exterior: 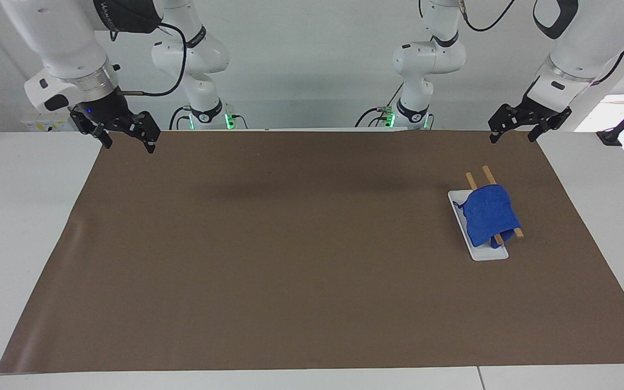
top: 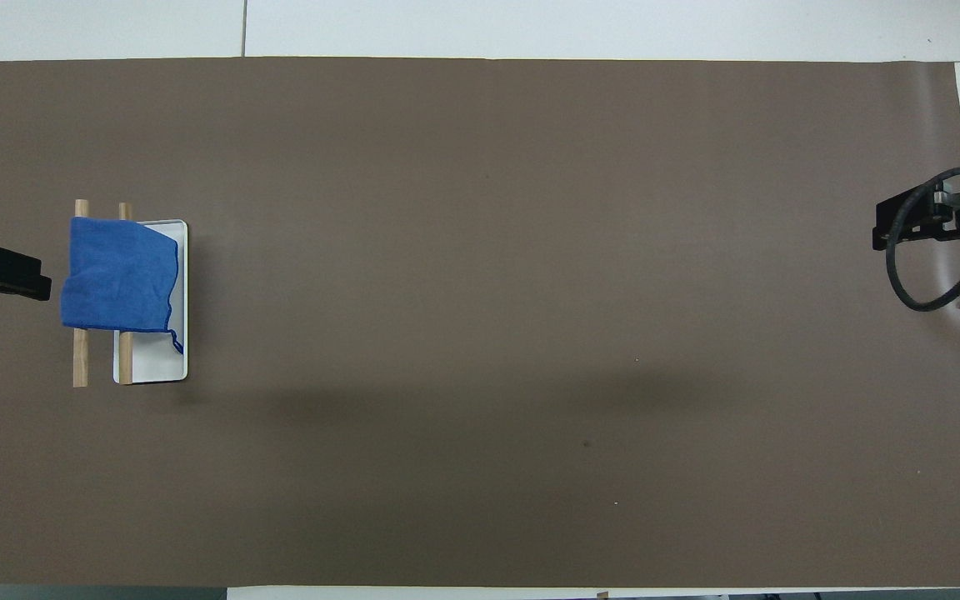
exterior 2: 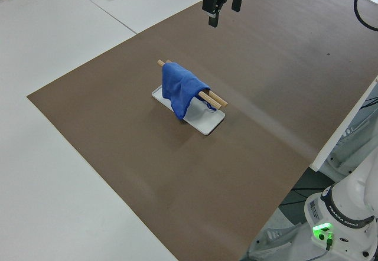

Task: Right arm passes towel to left arm to hang

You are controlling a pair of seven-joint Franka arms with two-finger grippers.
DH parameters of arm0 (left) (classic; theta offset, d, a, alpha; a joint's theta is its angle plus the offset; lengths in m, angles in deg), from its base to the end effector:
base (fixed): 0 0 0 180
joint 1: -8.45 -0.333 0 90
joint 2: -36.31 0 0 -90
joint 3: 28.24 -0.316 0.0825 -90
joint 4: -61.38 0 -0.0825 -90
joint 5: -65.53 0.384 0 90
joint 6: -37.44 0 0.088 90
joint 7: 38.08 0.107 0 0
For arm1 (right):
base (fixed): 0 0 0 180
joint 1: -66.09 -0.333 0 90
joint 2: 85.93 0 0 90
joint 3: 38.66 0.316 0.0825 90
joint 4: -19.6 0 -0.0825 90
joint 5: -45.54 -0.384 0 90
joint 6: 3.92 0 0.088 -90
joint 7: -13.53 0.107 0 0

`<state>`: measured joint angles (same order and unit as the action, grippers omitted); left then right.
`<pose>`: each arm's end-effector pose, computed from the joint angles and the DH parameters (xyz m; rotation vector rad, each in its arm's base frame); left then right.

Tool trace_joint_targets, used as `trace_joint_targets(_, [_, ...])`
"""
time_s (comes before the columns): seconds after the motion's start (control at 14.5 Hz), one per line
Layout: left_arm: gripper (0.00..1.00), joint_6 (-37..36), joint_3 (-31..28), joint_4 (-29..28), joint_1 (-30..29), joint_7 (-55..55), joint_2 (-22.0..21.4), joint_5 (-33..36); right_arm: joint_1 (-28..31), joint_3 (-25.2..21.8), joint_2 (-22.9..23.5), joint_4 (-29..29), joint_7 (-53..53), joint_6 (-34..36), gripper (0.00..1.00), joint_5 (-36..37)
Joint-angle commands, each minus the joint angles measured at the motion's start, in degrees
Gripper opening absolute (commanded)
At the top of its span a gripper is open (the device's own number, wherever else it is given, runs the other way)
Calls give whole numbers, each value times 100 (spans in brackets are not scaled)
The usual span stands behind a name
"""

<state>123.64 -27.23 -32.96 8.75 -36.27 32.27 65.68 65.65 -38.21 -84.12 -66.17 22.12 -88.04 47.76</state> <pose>0.5244 -0.0120 0.6215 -3.1349 0.0851 0.1123 0.5540 0.0041 0.6328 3.0898 -0.2123 -0.0883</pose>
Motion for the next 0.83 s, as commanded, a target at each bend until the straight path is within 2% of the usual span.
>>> trace_joint_targets(0.0, [100,11,-40,-14,13,91,-44,-59,79,43,-83,-28,-102,149,100,42])
trace_joint_targets(0.76, [100,2,-40,-67,57,47,-62,-59,62,43,-92,-28,-85,141,100,42])
